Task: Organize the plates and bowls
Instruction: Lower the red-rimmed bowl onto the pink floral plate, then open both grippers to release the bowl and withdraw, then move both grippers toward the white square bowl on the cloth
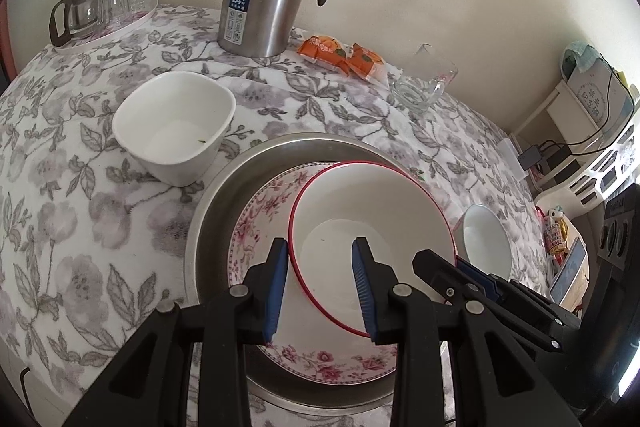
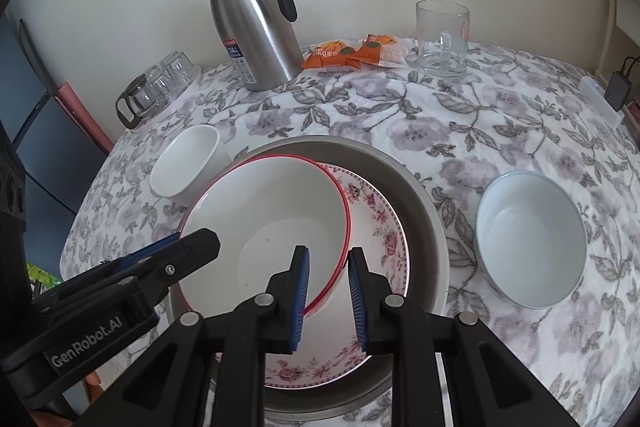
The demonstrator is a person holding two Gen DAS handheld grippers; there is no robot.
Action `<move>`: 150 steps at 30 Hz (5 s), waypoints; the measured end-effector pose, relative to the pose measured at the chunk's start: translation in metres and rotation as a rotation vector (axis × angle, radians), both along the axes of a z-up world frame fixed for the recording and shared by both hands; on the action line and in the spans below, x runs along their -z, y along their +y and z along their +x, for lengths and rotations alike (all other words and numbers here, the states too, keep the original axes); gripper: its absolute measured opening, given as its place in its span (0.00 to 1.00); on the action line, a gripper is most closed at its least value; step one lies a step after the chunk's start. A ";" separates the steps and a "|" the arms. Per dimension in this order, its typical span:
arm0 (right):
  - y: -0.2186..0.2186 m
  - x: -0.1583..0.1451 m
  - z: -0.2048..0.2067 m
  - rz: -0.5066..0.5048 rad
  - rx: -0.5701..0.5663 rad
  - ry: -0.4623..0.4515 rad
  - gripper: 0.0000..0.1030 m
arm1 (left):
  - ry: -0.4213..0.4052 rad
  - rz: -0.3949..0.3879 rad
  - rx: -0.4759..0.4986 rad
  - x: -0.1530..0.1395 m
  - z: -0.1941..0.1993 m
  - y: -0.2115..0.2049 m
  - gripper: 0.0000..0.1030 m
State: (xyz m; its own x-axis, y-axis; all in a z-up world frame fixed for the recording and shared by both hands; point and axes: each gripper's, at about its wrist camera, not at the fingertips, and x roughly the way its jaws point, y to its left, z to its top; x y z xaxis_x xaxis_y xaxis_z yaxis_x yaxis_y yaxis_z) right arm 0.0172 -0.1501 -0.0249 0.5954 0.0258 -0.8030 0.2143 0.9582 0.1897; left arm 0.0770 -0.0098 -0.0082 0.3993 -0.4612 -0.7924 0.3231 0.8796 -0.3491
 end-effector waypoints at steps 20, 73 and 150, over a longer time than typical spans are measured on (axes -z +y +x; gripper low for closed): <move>-0.002 0.005 0.009 0.031 0.022 -0.009 0.22 | -0.037 0.006 0.009 0.000 0.003 -0.002 0.36; -0.028 -0.008 -0.004 0.080 0.079 -0.095 0.60 | -0.055 0.011 -0.114 -0.003 0.010 0.019 0.78; 0.107 -0.055 0.138 -0.090 -0.122 0.002 0.62 | 0.155 -0.239 -0.631 0.036 0.109 0.171 0.78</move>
